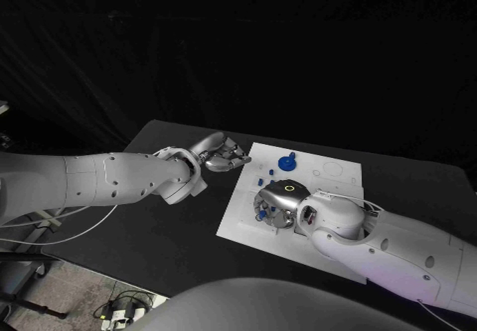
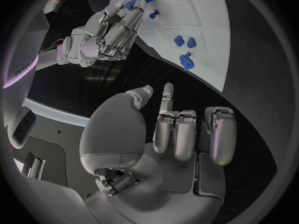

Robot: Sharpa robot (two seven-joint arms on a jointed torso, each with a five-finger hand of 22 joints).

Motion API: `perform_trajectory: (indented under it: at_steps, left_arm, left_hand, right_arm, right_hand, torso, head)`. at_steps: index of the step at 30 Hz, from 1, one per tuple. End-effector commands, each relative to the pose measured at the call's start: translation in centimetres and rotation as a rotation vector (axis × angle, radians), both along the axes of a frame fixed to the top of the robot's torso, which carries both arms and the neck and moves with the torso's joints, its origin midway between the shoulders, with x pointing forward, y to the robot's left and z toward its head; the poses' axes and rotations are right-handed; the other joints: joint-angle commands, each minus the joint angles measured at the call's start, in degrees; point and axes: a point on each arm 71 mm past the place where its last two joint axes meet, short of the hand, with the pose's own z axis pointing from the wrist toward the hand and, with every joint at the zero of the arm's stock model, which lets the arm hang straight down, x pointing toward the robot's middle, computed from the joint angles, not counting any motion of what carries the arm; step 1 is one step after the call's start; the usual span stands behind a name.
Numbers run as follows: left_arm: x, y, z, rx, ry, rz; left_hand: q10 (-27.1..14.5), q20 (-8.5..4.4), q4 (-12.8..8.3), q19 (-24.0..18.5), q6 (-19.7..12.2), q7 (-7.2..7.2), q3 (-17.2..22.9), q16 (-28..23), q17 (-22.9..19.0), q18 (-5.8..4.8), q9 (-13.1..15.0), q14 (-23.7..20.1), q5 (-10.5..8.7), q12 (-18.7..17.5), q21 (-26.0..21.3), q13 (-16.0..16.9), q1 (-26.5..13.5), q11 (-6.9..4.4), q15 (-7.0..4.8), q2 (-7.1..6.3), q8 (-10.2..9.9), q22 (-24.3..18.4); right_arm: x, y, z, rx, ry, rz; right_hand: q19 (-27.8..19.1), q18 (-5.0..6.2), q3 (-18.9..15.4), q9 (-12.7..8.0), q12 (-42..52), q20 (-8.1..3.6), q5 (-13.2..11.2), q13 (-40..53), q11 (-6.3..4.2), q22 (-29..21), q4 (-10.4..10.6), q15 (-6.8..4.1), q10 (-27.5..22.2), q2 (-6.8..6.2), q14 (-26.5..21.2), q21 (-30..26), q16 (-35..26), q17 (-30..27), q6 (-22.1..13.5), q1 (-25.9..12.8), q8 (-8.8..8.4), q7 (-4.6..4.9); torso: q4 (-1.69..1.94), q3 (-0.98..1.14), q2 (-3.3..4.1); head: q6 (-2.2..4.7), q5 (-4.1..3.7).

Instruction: Assemble the parts on the task board

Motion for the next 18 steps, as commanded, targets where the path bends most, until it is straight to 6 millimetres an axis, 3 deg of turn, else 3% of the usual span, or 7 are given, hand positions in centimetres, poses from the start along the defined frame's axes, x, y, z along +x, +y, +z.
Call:
perform_trajectory:
  at_steps: [1, 18]
  left_arm:
    - [0.01, -0.1, -0.04, -0.009, 0.016, 0.002]
    - [0.05, -0.23, -0.43, -0.004, 0.066, -0.013]
  left_hand:
    - [6.1, -0.02, 0.0, 6.0, 0.4, -0.17, 0.5, 0.1, 15.1, -0.42, 0.0, 6.0, 0.05, 0.1, 0.1, 15.1, 0.6, -0.25, -0.41, 0.15, 0.4, 15.1]
    - [6.1, -0.03, 0.0, 6.0, 0.3, -0.13, 0.6, 0.1, 15.1, -0.42, 0.0, 6.0, 0.04, 0.1, 0.1, 15.1, 0.7, -0.24, -0.42, 0.13, 0.4, 15.1]
  right_arm:
    - [0.0, 0.04, -0.28, -0.007, -0.02, 0.013]
    - [-0.12, 0.33, -0.49, 0.04, 0.003, 0.013]
  right_hand:
    - [-0.4, 0.39, 0.4, 0.0, -0.3, -0.04, -0.1, -0.1, 0.0, 6.9, 0.0, -0.03, -0.6, -0.25, -0.5, -0.3, -0.4, 2.0, 0.1, -0.3, -0.37, 0.4]
    - [-0.7, 0.44, 0.5, 0.2, -0.3, 0.07, -0.6, -0.1, -0.03, 6.8, 0.0, 0.03, -0.4, -0.06, -0.7, -0.6, -0.5, 1.7, 0.5, -0.5, -0.42, 0.36]
  torso:
    - [-0.02, 0.01, -0.03]
    - [-0.02, -0.01, -0.02]
  head:
    - [-0.01, -0.12]
    - [-0.01, 0.19]
